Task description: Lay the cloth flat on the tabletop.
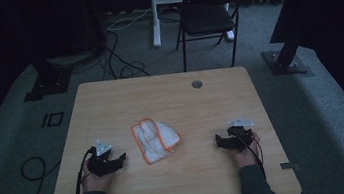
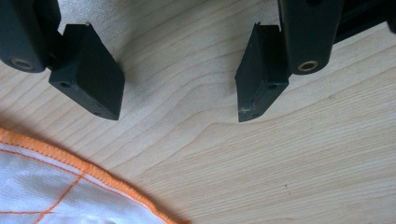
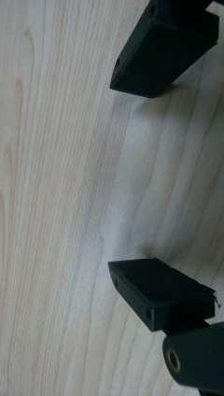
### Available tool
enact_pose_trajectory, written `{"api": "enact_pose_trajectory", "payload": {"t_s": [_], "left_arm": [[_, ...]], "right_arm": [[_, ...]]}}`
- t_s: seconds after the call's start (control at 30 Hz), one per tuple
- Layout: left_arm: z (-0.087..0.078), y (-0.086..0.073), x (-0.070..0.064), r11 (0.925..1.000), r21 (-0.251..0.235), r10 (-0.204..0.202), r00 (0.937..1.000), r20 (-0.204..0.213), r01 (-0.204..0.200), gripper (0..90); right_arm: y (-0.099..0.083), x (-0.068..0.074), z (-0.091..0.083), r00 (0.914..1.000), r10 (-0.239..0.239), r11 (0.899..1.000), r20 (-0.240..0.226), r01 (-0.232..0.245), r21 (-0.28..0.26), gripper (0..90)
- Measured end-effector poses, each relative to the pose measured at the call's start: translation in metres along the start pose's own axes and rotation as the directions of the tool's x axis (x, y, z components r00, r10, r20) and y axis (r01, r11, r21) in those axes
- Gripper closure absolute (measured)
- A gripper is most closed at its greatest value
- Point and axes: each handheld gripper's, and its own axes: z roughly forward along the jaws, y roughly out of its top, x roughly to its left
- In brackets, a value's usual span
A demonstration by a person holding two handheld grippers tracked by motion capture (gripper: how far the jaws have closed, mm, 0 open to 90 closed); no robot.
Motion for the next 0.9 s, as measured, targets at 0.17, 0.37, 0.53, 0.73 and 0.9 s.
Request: {"api": "enact_pose_trajectory", "payload": {"t_s": [0.17, 0.37, 0.53, 0.73, 0.9], "left_arm": [[-0.001, 0.0, -0.002, 1.0, 0.003, -0.002, 1.0, -0.002, 0.002, 34.1], [-0.005, 0.001, -0.005, 0.9999, 0.016, 0.003, 1.0, 0.001, -0.003, 49.9], [-0.005, 0.001, -0.006, 0.9998, 0.016, -0.012, 0.9997, 0.02, 0.012, 50.4], [-0.007, 0.001, -0.014, 0.9998, 0.017, 0.008, 0.9992, 0.04, -0.009, 50.2], [-0.01, 0.002, -0.022, 0.9999, -0.001, 0.015, 0.9983, 0.057, -0.015, 50.2]], "right_arm": [[0.0, 0.0, 0.0, 1.0, -0.002, 1.0, -0.002, 0.002, -0.001, 12.3], [-0.001, 0.001, -0.002, 0.9998, -0.015, 1.0, -0.013, 0.015, -0.012, 17.7], [-0.001, 0.002, -0.002, 0.9996, -0.02, 1.0, -0.02, 0.02, -0.012, 16.4], [0.0, 0.005, -0.005, 0.9983, -0.04, 0.999, -0.043, 0.04, -0.004, 30.1], [0.0, 0.011, -0.01, 0.9947, -0.073, 0.997, -0.072, 0.071, -0.031, 46.6]]}}
